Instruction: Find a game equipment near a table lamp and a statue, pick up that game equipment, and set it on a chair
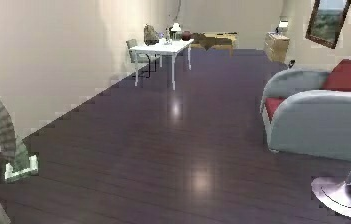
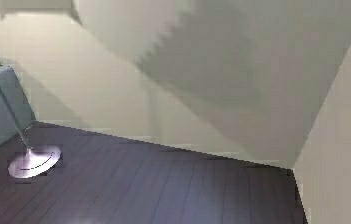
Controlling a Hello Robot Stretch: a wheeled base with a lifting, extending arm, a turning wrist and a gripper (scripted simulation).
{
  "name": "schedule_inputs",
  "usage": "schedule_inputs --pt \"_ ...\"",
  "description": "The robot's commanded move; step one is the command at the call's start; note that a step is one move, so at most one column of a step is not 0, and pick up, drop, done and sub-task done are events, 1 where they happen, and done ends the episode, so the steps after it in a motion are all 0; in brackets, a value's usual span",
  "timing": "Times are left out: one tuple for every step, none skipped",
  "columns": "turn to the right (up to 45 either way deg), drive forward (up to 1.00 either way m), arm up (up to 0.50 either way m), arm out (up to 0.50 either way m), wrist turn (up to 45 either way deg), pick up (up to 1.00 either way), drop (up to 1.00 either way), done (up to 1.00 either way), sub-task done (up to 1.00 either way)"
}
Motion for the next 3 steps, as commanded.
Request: schedule_inputs --pt "-3.0 0.00 0.00 0.00 0.0 0.00 0.00 0.00 0.00" --pt "0.0 0.25 0.00 0.00 0.0 0.00 0.00 0.00 0.00" --pt "9.0 0.00 0.00 0.00 0.0 0.00 0.00 0.00 0.00"
